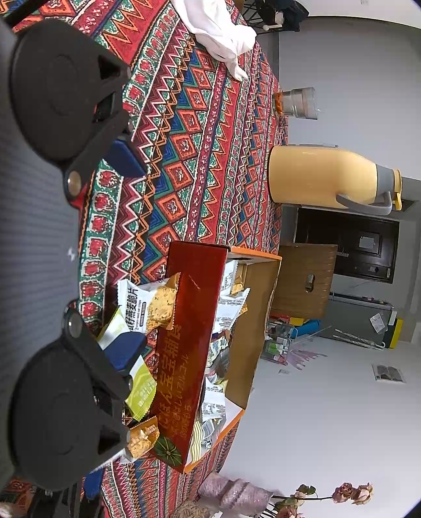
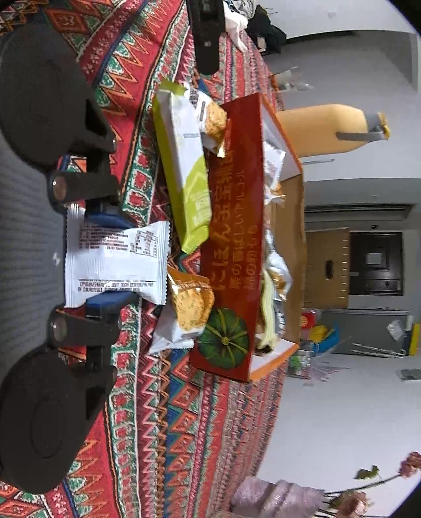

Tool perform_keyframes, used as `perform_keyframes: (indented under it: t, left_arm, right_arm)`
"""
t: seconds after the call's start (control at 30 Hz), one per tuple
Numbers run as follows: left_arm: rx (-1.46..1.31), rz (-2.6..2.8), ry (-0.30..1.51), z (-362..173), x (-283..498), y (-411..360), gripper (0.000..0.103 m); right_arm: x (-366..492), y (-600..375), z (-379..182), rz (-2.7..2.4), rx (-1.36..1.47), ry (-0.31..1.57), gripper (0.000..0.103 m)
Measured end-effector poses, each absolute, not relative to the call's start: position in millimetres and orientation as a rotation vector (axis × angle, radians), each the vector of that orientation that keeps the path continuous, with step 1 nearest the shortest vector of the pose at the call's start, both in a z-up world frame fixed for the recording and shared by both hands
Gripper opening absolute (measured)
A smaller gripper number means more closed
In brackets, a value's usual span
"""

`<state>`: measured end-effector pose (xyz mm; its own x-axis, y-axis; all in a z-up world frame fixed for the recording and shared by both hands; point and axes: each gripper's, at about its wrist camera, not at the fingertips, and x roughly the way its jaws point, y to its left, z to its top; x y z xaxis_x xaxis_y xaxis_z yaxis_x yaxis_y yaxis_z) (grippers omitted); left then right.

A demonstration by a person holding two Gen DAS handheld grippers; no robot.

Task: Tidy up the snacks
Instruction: 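Grasp the orange-and-white packet with the left tool while the right holds its packet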

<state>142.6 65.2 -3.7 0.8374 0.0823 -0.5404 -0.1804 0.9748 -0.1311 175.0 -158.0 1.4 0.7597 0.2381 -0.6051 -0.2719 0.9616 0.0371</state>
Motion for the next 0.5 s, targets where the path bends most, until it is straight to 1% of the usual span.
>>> perform_keyframes:
  t: [0.23,0.5]
  left_arm:
    - [-0.178,0.144,0.57,-5.4,143.8,64.3,0.103]
    - [-0.171,0.169,0.588,-9.0,147.6,64.2,0.103]
  right_arm:
    - [167.5,-185.4,18.2,0.223,-0.012,0.563,0.039]
    - [192.1,-218.1,19.4,0.118,0.015,0.511,0.039]
